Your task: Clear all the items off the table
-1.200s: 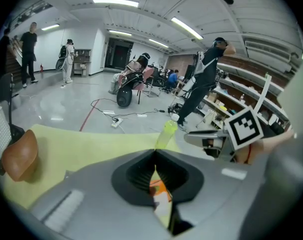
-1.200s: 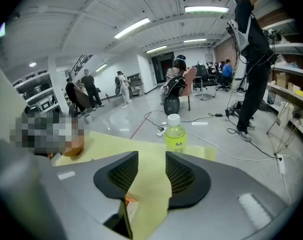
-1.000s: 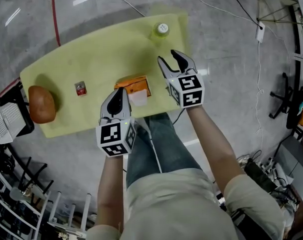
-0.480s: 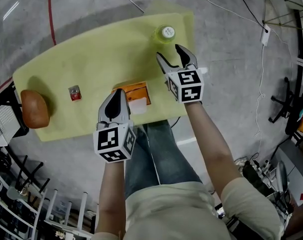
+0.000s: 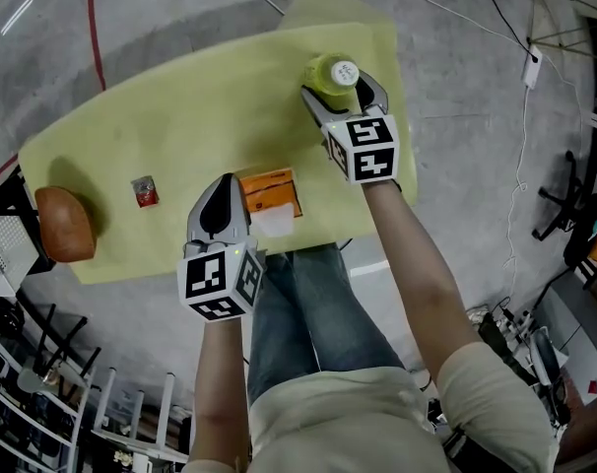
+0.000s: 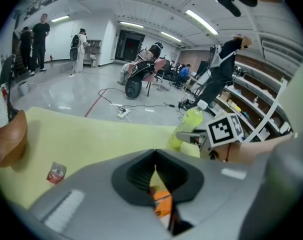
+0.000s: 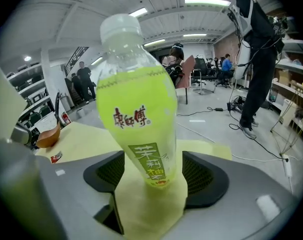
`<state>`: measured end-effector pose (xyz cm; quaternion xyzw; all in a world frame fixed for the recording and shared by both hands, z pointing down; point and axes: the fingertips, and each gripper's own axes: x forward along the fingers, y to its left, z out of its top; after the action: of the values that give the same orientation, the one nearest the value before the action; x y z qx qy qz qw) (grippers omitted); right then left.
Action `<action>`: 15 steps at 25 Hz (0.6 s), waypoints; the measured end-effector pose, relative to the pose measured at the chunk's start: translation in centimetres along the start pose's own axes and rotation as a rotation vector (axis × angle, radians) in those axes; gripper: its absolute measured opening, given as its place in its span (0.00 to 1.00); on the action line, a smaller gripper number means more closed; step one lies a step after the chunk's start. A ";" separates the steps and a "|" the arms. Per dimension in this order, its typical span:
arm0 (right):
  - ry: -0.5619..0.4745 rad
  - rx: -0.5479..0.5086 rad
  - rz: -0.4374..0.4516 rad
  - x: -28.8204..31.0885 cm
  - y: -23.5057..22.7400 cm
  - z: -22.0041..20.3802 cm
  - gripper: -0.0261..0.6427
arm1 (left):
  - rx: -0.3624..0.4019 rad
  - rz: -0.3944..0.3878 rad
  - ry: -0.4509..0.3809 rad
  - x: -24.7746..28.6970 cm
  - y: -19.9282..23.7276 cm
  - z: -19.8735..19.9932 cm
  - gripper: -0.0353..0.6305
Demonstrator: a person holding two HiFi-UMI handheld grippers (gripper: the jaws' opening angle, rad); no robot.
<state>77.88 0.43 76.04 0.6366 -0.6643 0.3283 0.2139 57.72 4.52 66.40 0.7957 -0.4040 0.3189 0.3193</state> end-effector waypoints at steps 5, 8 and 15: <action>0.001 -0.016 -0.002 1.8 -0.5 0.3 0.56 | -0.007 0.002 0.006 1.0 0.3 0.1 0.07; 0.004 -0.026 -0.002 2.5 -0.5 0.3 0.56 | -0.012 0.002 0.014 1.3 0.5 -0.1 0.07; 0.009 -0.039 -0.003 3.6 -0.3 0.4 0.56 | -0.017 0.000 0.026 1.6 0.9 -0.5 0.07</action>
<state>77.89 -2.39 78.36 0.6316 -0.6687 0.3181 0.2297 57.53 3.76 68.10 0.7888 -0.4026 0.3257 0.3312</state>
